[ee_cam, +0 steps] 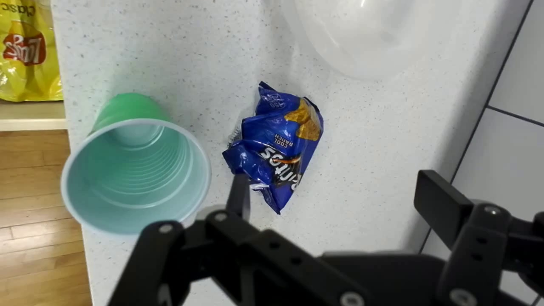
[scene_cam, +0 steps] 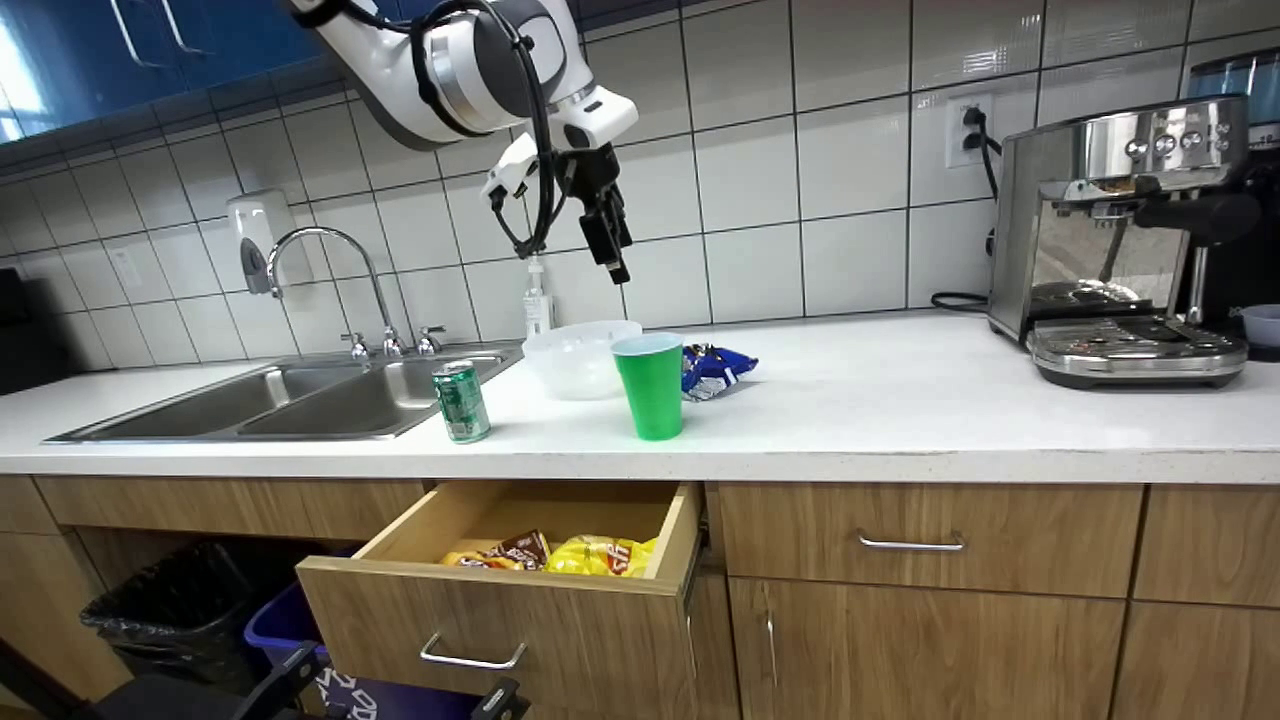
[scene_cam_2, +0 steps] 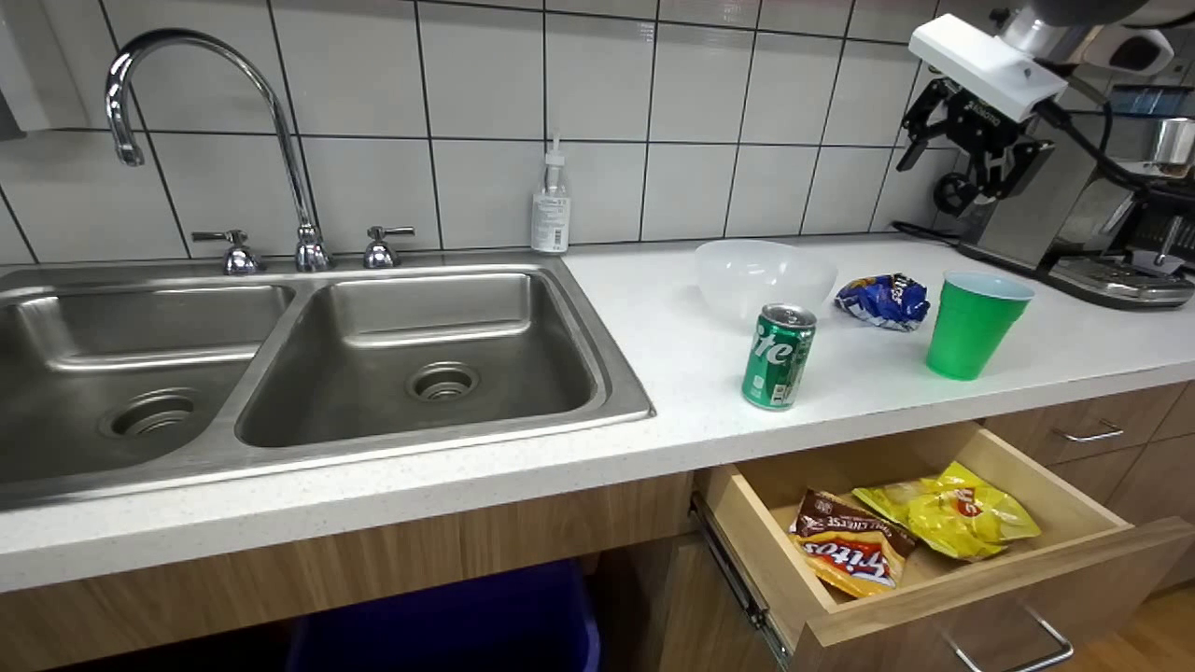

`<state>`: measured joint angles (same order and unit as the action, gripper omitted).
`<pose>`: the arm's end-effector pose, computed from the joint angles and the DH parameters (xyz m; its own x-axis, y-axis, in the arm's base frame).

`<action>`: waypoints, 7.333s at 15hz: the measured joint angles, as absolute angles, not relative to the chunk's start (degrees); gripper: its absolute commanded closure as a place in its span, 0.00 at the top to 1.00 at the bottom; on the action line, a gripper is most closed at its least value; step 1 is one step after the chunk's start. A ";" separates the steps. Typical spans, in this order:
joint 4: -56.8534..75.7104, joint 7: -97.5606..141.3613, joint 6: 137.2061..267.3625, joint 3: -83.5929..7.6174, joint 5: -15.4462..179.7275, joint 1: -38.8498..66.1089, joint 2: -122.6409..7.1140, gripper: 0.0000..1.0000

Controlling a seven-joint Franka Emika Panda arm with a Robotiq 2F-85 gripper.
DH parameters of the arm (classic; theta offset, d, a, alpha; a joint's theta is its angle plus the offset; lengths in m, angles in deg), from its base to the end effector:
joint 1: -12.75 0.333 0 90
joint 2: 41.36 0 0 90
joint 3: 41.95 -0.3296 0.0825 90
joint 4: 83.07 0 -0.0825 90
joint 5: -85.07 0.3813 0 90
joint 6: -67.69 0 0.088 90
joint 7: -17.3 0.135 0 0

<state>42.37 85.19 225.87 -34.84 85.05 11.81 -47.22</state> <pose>0.5904 -0.0825 0.3826 0.2037 -0.9619 0.1824 -0.8711 -0.2631 -0.4146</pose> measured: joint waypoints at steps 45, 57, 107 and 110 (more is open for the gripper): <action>12.95 115.14 210.23 -26.78 84.96 14.04 -76.54 1.00; 12.35 115.14 210.23 -26.77 84.96 14.04 -77.52 1.00; 8.75 113.53 210.77 -26.45 84.96 13.69 -73.17 0.00; 10.57 111.88 210.78 -26.45 84.96 13.61 -70.23 0.00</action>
